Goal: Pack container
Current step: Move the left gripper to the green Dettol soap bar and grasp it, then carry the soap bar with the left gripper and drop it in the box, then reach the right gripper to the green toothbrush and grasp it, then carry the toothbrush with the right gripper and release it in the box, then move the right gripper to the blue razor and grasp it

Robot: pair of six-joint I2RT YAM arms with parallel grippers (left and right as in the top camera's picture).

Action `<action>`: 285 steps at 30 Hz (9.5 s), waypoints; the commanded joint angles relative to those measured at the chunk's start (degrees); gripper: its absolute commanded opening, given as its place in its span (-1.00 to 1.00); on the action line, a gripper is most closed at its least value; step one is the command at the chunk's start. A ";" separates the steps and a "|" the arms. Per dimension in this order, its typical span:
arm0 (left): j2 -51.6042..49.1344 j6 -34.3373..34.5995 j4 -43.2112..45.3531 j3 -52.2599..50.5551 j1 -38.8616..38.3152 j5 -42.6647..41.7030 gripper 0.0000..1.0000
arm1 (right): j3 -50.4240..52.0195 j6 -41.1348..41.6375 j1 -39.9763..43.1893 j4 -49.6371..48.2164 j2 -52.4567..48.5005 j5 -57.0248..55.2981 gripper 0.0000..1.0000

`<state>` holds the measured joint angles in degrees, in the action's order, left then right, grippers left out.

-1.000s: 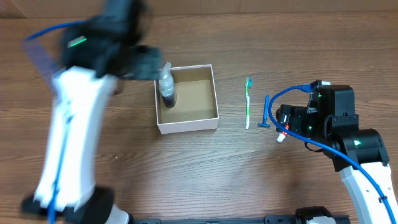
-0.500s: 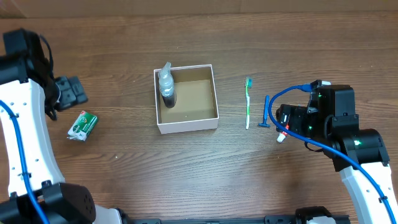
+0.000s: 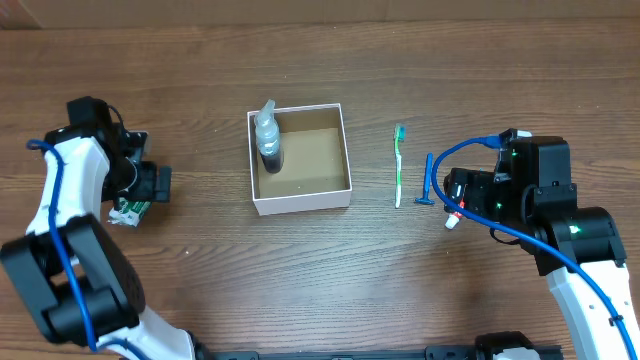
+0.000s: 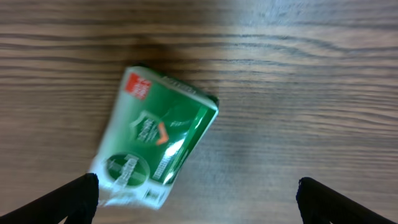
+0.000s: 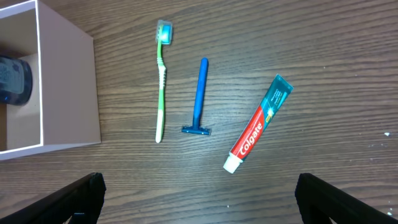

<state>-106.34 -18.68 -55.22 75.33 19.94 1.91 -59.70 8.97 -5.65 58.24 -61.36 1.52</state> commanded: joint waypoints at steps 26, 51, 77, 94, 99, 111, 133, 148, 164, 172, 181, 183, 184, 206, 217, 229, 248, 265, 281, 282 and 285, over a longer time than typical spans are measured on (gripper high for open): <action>-9.92 -4.79 4.90 -0.61 4.09 -3.52 -0.17 | -1.44 0.26 0.20 0.20 0.35 0.07 1.00; 7.28 21.29 -14.80 35.41 -25.92 -10.93 -0.92 | -1.44 0.31 0.20 0.15 0.35 0.11 1.00; -18.36 40.61 1.75 35.52 -45.00 -7.21 0.93 | -1.44 1.14 0.20 0.46 0.35 0.09 1.00; 16.57 37.62 -18.27 35.56 -44.17 8.20 1.00 | -1.44 1.14 0.13 -1.77 -0.20 0.35 -0.59; 23.45 43.58 -27.76 35.56 -31.06 13.35 1.00 | -1.44 -0.02 0.13 -5.29 -8.50 5.05 -0.93; 20.92 41.57 -31.45 35.39 -19.21 8.87 1.00 | -1.44 -4.70 -13.46 -21.22 -30.82 6.23 -0.93; 19.21 39.87 -31.69 35.39 -19.21 8.98 1.00 | -1.64 -5.20 -18.49 -24.92 -34.12 10.36 -0.67; 19.21 39.43 -31.47 35.39 -19.21 8.98 1.00 | -13.60 -2.97 -17.09 -20.15 -33.64 -13.70 0.71; 19.21 39.45 -31.50 35.39 -19.21 8.98 1.00 | -13.40 1.77 -8.85 -22.05 -45.11 0.31 0.63; 19.21 39.45 -31.54 35.39 -19.21 8.96 1.00 | -13.00 1.57 -9.38 -21.46 -46.16 0.33 0.63; 19.21 39.45 -31.52 35.39 -19.21 8.94 1.00 | -13.00 1.60 -9.38 -20.90 -52.63 0.09 0.60; 19.21 39.47 -31.52 35.39 -19.21 8.94 1.00 | -13.00 1.60 -9.38 -21.00 -53.51 0.04 0.54; 19.21 39.47 -31.52 35.39 -19.21 8.94 1.00 | -13.00 1.60 -9.40 -21.00 -53.90 0.04 0.46; 19.21 39.45 -31.52 35.39 -19.21 8.96 1.00 | -16.50 1.49 -9.40 -16.31 -50.05 -1.86 -0.93; 19.21 39.45 -31.36 35.39 -19.21 8.96 1.00 | -28.98 -29.70 -23.87 -6.40 -29.38 0.35 -0.92; 19.21 39.45 -31.34 35.39 -19.21 8.94 1.00 | -25.79 -45.68 -36.63 -7.82 -38.93 2.64 -0.92; 19.21 39.45 -31.08 35.39 -19.21 8.94 1.00 | -25.79 -44.94 -36.79 -15.56 -41.64 5.25 -0.08; 19.21 39.43 -31.36 35.39 -19.21 8.94 1.00 | -34.62 -4.61 -25.62 -15.39 -28.55 -19.82 0.36; 19.21 39.47 -31.52 35.39 -19.21 8.92 1.00 | -25.86 -2.99 2.43 0.22 -52.65 2.29 0.41; 19.21 39.47 -31.52 35.39 -19.21 8.92 1.00 | -25.86 -2.99 2.32 0.24 -53.40 2.27 0.40; 19.21 39.47 -31.52 35.39 -19.21 8.94 1.00 | -25.86 -2.99 1.11 0.44 -55.06 2.29 0.39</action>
<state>-86.98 21.91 -86.83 110.63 0.47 11.16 -85.32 6.59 -3.49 58.61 -116.16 2.85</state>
